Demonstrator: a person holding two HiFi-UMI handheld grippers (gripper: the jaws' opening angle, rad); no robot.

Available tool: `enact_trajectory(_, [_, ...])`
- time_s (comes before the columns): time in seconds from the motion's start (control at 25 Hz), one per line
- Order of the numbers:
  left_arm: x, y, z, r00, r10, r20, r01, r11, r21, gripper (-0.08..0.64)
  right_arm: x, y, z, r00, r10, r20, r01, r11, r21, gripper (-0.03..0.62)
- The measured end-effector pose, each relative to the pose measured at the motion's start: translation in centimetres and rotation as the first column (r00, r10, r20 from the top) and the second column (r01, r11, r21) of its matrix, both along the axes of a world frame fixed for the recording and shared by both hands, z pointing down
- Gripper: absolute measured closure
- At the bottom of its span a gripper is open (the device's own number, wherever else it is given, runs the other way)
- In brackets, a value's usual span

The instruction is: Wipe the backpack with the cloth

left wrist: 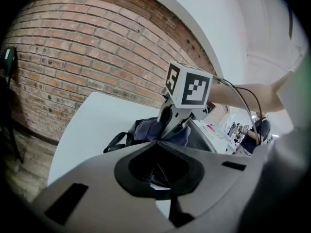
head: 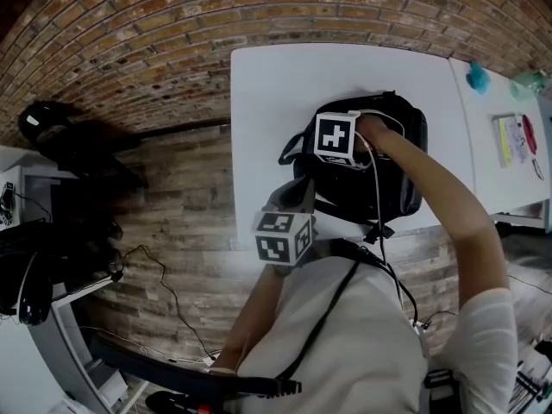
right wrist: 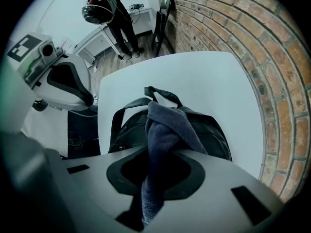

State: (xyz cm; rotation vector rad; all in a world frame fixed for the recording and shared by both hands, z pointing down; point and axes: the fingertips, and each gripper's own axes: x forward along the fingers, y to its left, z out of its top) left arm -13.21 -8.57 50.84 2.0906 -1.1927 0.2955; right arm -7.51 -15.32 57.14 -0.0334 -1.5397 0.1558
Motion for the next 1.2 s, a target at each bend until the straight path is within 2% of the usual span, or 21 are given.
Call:
enact_trajectory(0.52, [-0.5, 0.5, -0.3, 1.000, -0.004, 0.000, 0.004, 1.000, 0.016, 0.557, -0.9, 4.6, 0.1, 0.996, -0.086, -0.006, 0.086, 0.993, -0.075, 0.525])
enact_trajectory(0.76, [-1.3, 0.6, -0.6, 0.999, -0.039, -0.014, 0.040, 0.999, 0.021, 0.557, -1.0, 5.7, 0.0, 0.993, -0.120, -0.018, 0.118, 0.990, -0.078, 0.525])
enact_trajectory(1.2, [-2.2, 1.0, -0.6, 0.999, -0.043, -0.020, 0.044, 0.999, 0.021, 0.557, -1.5, 7.1, -0.7, 0.987, -0.160, -0.022, 0.158, 0.984, -0.078, 0.525])
